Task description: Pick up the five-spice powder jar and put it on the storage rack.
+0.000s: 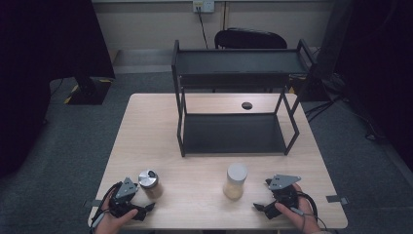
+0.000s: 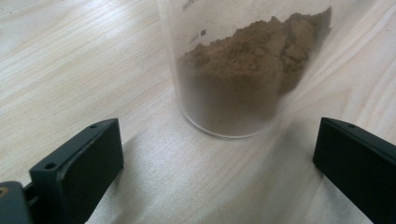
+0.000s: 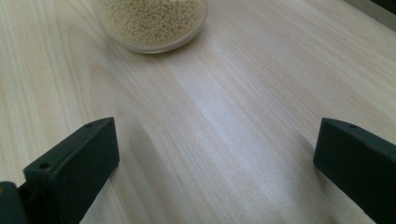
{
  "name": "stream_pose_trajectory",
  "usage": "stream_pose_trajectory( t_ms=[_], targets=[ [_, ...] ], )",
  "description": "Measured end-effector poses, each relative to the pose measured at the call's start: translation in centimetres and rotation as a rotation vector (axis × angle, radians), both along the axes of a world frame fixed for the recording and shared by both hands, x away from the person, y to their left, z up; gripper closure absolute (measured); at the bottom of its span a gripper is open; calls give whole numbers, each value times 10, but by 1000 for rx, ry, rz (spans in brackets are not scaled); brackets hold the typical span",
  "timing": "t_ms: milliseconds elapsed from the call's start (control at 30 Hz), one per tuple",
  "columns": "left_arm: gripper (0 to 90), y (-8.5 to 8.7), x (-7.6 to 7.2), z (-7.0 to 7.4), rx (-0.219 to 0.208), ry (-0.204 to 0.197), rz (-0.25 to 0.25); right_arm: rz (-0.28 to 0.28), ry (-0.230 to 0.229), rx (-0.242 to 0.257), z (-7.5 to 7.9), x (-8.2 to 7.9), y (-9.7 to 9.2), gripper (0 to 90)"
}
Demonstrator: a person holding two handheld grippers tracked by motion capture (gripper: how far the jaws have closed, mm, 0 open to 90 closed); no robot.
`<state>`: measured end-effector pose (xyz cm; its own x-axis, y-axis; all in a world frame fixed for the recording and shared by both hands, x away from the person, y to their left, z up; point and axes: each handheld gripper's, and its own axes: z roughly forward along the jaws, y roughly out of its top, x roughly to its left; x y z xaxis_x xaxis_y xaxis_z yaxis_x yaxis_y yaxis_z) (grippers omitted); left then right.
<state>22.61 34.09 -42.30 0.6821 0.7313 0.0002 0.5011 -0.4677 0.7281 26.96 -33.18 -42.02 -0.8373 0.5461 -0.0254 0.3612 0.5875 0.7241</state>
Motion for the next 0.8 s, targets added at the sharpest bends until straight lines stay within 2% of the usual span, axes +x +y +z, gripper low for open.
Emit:
stream_pose_trajectory(
  t_ms=[167,200,267,367,800],
  targets=[
    [17,3,0,1,-33,0,9,0,0,0,0,0,0,0],
    [16,4,1,1,-51,7,9,0,0,0,0,0,0,0],
    [17,5,2,1,-55,9,8,-1,0,0,0,0,0,0],
    [16,6,3,2,-89,12,18,-1,0,0,0,0,0,0],
    [36,2,13,7,-129,10,11,-1,-1,0,0,0,0,0]
  ],
)
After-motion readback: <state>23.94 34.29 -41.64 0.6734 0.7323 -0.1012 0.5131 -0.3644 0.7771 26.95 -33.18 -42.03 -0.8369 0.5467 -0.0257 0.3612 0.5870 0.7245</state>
